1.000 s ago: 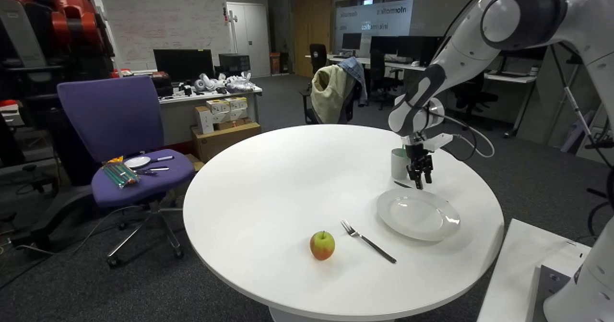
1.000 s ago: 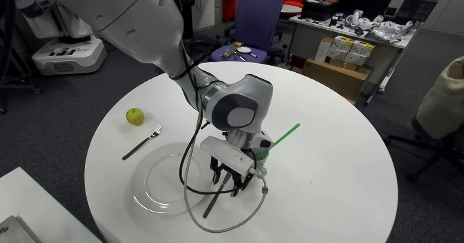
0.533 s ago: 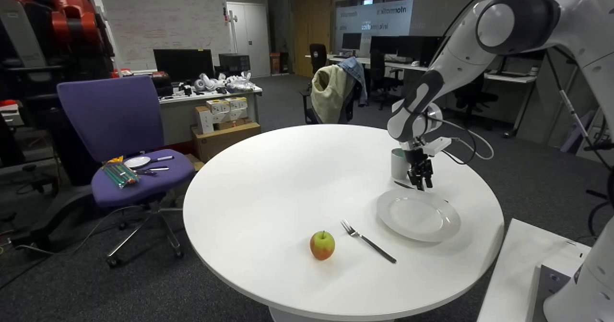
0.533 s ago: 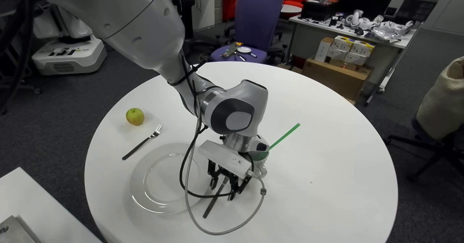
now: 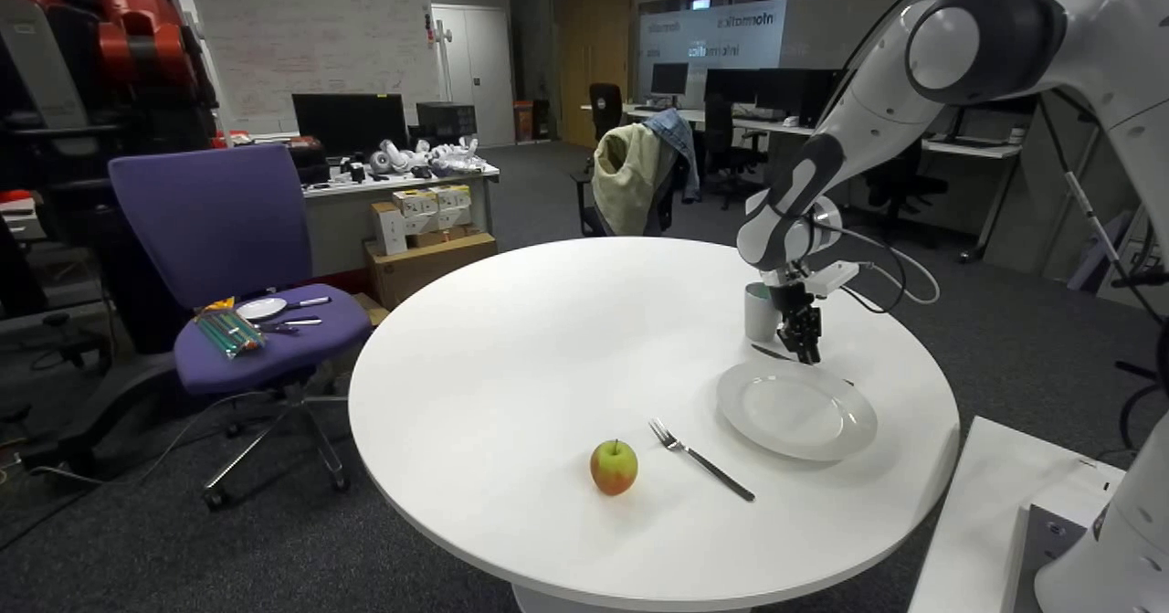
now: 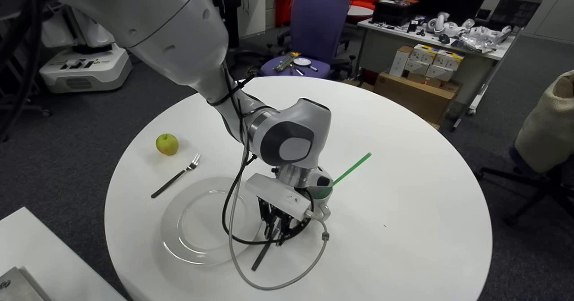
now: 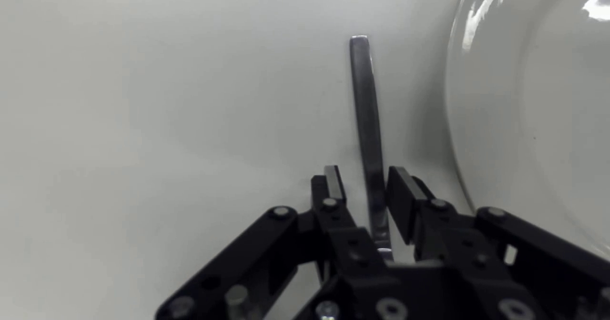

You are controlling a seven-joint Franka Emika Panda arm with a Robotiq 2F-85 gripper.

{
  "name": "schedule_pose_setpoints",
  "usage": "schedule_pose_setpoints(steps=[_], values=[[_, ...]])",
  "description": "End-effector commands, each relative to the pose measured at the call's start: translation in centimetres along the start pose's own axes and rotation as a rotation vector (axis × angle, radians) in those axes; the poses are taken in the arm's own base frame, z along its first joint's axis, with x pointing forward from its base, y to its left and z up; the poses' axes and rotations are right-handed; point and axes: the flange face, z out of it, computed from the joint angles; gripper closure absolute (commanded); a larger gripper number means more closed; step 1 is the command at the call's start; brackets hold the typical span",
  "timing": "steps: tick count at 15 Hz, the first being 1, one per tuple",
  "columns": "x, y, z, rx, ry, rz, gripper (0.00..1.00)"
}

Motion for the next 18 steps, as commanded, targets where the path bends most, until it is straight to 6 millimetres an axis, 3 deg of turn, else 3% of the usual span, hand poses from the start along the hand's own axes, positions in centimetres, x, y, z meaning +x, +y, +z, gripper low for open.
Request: schedule_pose_setpoints(steps=[1, 3, 5, 7, 18], values=[[-0.13, 0.20, -0.69, -0.008, -0.014, -0.008, 0.73], [-0.15, 0.24, -0.70, -0.008, -0.014, -0.007, 0.77], [-0.17, 0.26, -0.69, -0.006, -0.014, -0.006, 0.97], [-0.19, 0.25, -0.69, -0.006, -0.014, -0.006, 1.00], [-0.37, 0.28, -1.19, -0.003, -0.002, 0.000, 0.98]])
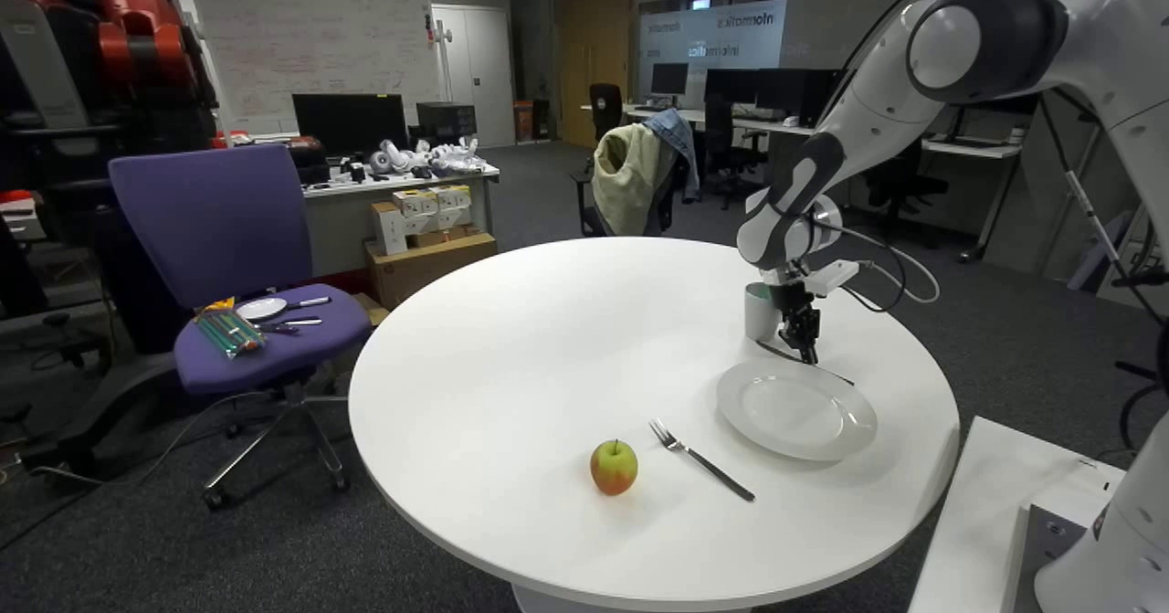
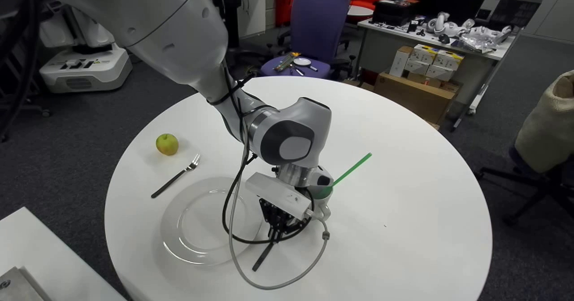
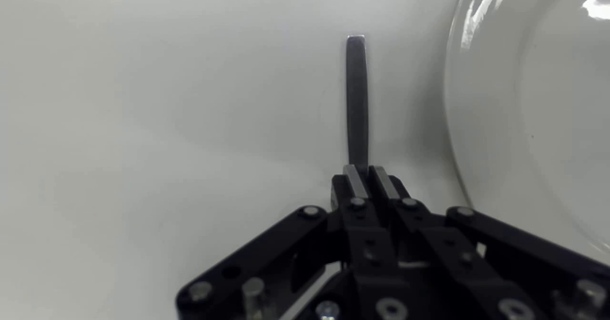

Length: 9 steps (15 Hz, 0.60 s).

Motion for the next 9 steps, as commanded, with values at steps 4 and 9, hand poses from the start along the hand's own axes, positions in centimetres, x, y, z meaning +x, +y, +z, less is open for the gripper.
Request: schedule_pose_setpoints(steps=[4, 9], values=[[-0.7, 0.1, -1.3, -0.001, 0.004, -0.003, 0.98], [-1.9, -0.1, -2.6, -0.011, 0.042, 0.001, 0.98]])
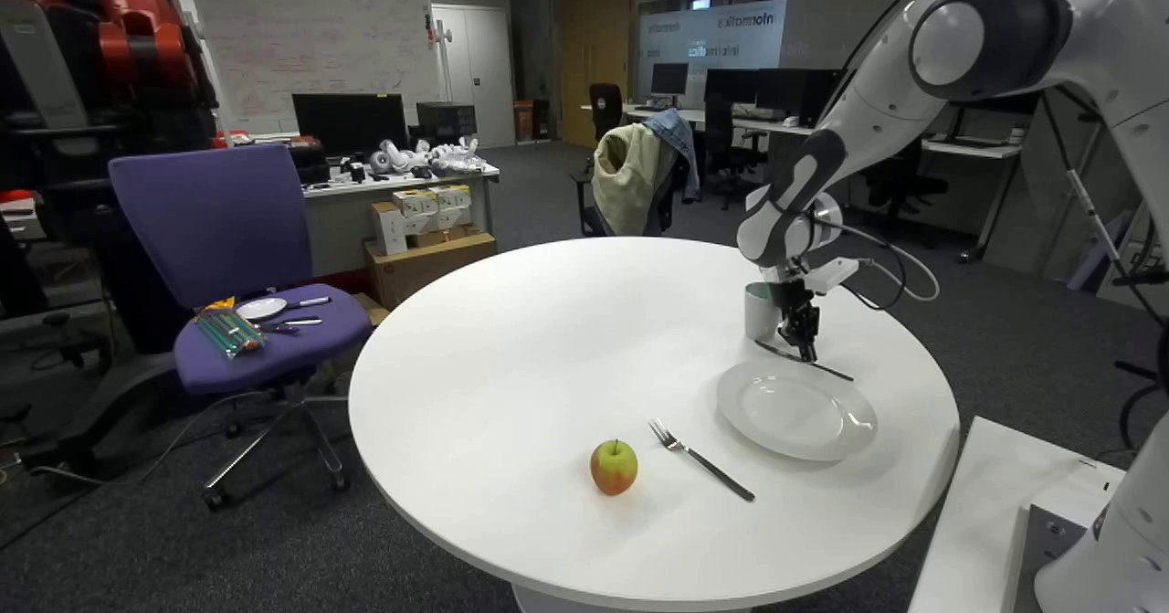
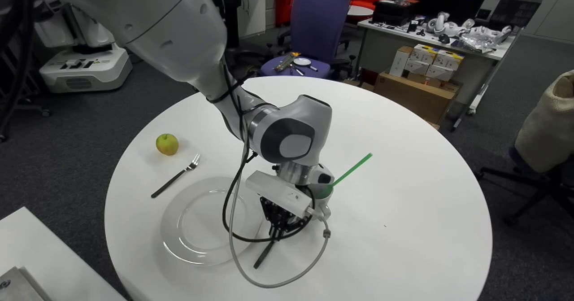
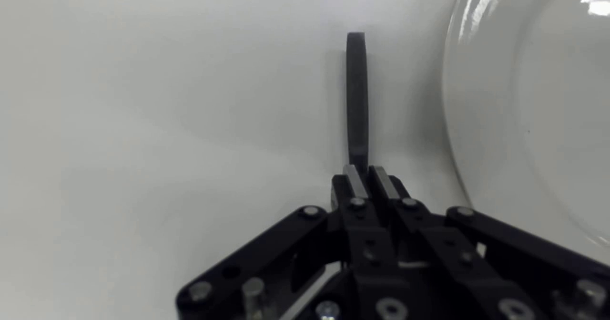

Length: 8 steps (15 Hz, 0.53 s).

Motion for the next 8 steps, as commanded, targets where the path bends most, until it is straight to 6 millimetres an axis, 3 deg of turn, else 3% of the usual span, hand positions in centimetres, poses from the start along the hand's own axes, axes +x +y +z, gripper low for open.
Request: schedule_pose_setpoints(steps=[1, 7, 8], values=[[-2.0, -0.2, -2.4, -0.010, 0.037, 0.003, 0.98], [-2.9, -0.5, -4.5, -0.016, 0.069, 0.011, 0.98], [-2.9, -0.6, -4.6, -0.015, 0.069, 0.011, 0.67]])
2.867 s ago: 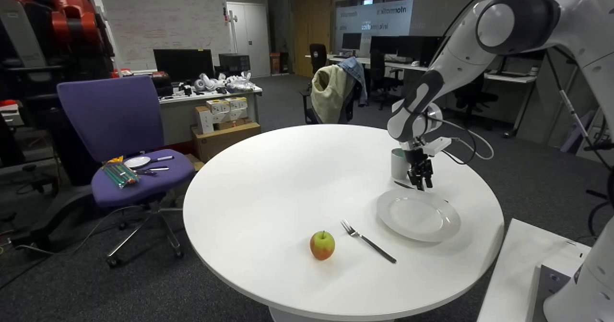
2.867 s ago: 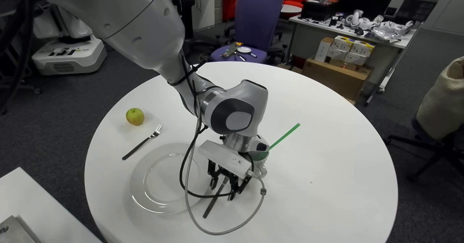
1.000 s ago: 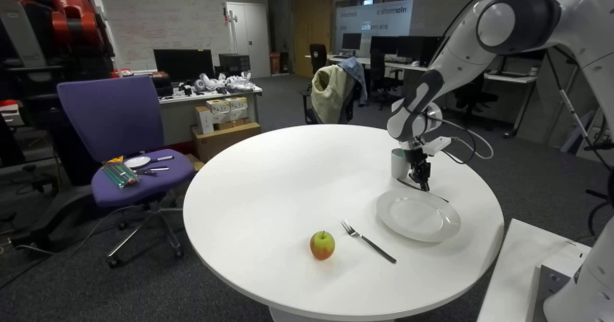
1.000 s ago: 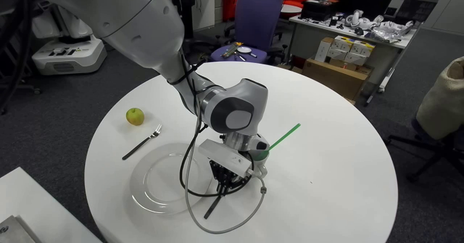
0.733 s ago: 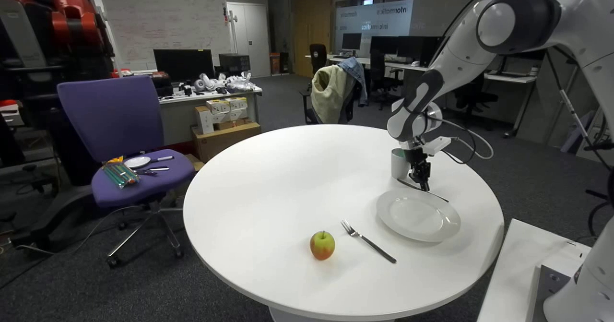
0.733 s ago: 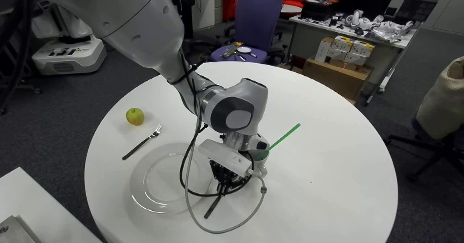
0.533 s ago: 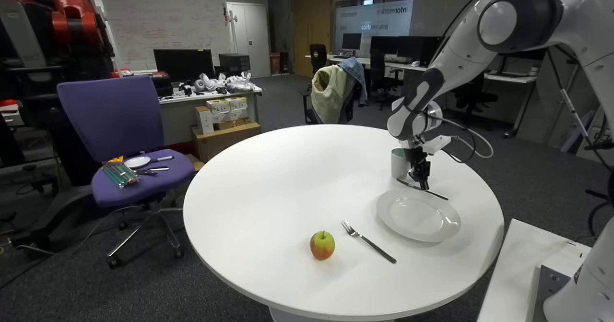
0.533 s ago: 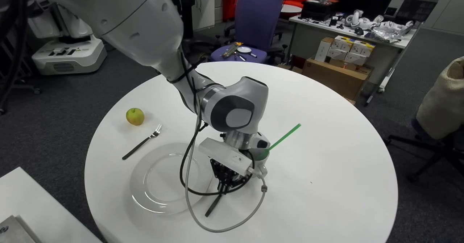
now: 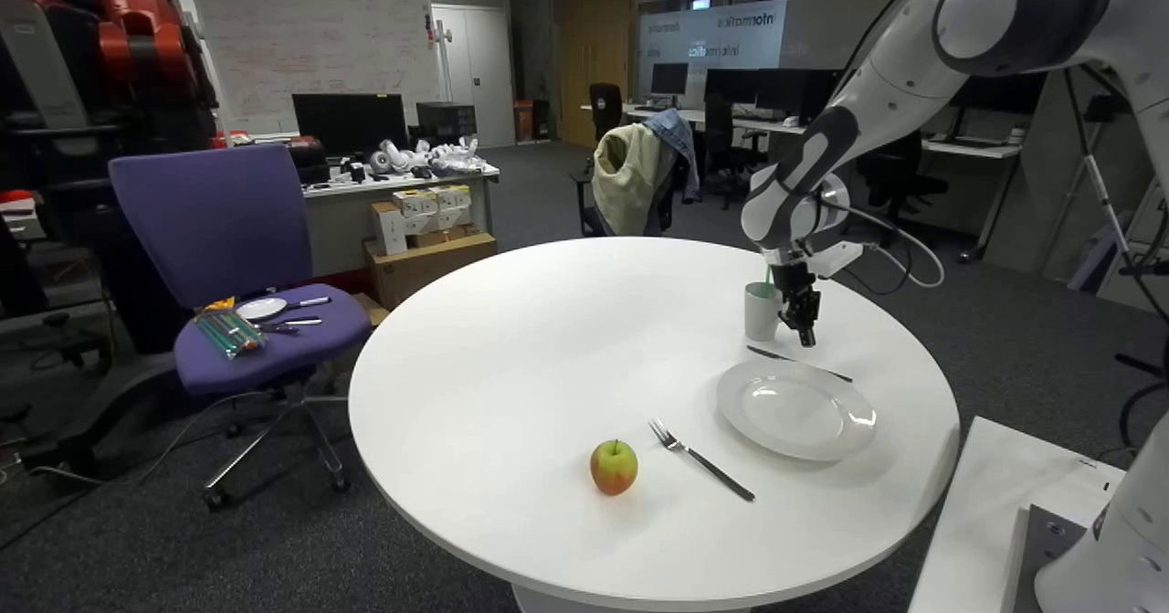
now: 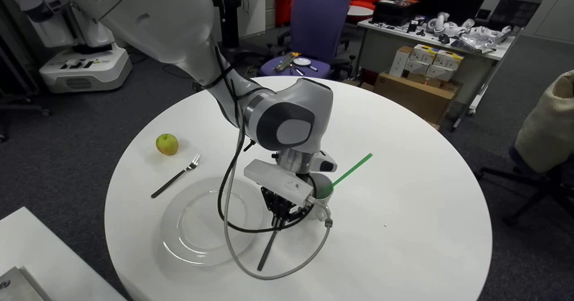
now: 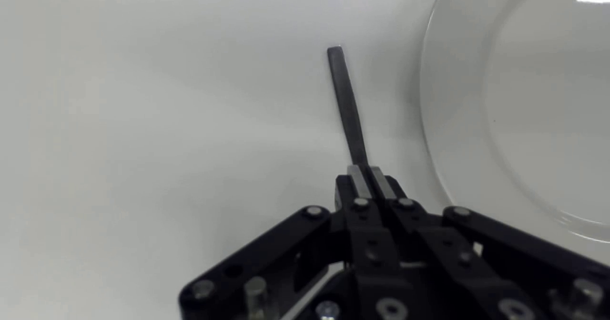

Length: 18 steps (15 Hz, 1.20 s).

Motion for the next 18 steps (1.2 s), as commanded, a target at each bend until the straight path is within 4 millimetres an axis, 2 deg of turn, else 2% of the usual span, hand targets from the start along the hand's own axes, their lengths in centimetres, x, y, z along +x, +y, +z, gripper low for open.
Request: schedule_pose_setpoints(steps=[1, 4, 5, 8, 11, 13, 15, 17, 18], values=[[-1.41, -0.56, -1.59, -0.010, 0.022, 0.001, 0.66], [-1.21, -0.50, -1.44, -0.006, 0.000, -0.054, 0.44], [-1.19, -0.53, -1.38, -0.007, -0.007, -0.071, 0.40], [-1.15, -0.52, -1.12, -0.012, -0.054, -0.170, 0.37], [-1.42, -0.36, -0.89, -0.053, -0.098, -0.244, 0.47], [-1.48, -0.19, -0.95, -0.080, -0.105, -0.280, 0.48], [-1.52, -0.15, -1.08, -0.093, -0.097, -0.289, 0.48], [-1.44, -0.38, -1.18, -0.068, -0.059, -0.239, 0.41], [-1.44, -0.52, -1.14, -0.052, -0.049, -0.233, 0.43]])
